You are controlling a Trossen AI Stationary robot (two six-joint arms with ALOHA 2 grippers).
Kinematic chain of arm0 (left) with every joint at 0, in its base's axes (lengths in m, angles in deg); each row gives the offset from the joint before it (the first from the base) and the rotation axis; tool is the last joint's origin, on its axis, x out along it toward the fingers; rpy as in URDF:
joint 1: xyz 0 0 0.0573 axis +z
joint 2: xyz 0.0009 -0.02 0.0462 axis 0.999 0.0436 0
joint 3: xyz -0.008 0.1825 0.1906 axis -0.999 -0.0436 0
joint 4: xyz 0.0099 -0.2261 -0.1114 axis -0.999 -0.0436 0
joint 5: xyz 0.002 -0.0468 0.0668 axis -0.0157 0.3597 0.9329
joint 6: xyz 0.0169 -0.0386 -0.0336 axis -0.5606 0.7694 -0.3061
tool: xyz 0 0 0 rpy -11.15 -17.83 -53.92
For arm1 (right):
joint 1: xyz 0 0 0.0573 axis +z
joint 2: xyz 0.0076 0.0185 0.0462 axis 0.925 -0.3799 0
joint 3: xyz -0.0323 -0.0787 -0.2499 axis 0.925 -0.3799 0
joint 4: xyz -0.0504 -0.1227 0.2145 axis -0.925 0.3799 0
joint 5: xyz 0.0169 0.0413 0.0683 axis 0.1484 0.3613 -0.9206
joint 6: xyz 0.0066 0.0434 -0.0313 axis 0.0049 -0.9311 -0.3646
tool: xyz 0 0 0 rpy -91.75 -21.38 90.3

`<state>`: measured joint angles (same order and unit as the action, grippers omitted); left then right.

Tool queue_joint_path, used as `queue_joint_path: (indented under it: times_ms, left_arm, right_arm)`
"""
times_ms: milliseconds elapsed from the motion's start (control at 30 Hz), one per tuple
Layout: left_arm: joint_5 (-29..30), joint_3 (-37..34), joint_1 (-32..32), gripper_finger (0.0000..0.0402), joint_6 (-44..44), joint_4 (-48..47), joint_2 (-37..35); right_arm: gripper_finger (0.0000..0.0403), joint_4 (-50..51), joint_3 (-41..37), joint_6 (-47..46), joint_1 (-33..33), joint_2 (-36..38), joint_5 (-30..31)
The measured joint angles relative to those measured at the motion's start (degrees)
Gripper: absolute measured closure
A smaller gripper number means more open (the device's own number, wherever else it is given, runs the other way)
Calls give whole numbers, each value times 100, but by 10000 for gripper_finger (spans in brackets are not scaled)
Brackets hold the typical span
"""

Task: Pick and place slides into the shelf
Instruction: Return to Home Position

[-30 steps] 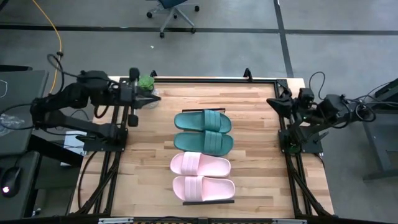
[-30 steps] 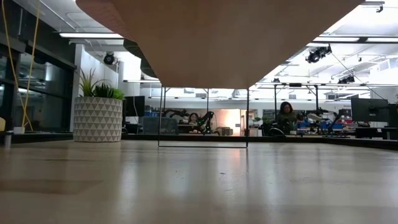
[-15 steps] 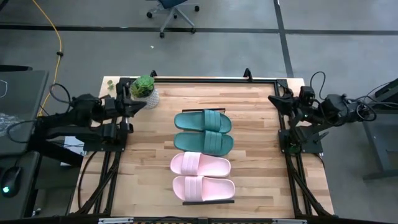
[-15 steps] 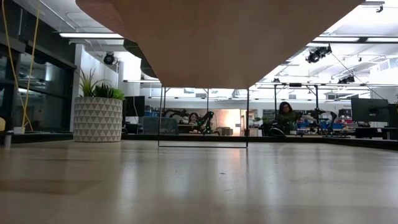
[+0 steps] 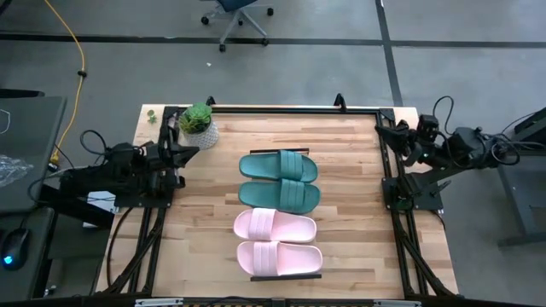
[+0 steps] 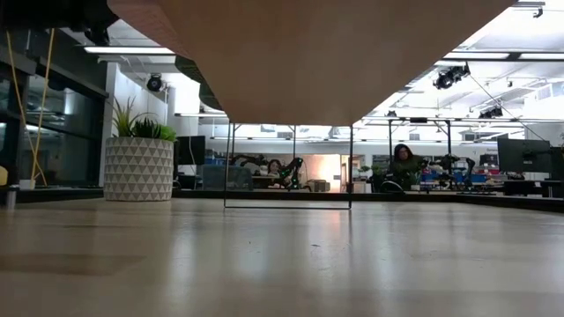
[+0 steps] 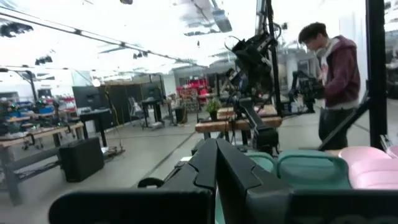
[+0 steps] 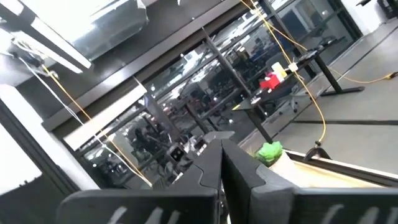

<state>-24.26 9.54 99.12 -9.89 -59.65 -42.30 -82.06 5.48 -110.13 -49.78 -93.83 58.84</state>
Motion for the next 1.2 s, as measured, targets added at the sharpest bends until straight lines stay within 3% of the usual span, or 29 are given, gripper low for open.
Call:
queue_joint_path:
  times_ms: [200,600,800,1067,1200]
  left_arm:
    - [27,-605,0,402,160,808,-367]
    - [-125,-1063,-4,402,749,967,-334]
    - [-37,-1516,0,401,754,1667,-334]
    - [-36,-1530,0,401,435,1423,-334]
    - [-36,-1530,0,401,318,989,-334]
  right_arm:
    - [403,125,0,2,0,259,166]
    - [403,502,0,0,0,363,410]
    - [403,502,0,0,0,363,405]
    - [403,498,0,0,0,363,391]
    - [403,-94,9,188,-1,543,-203]
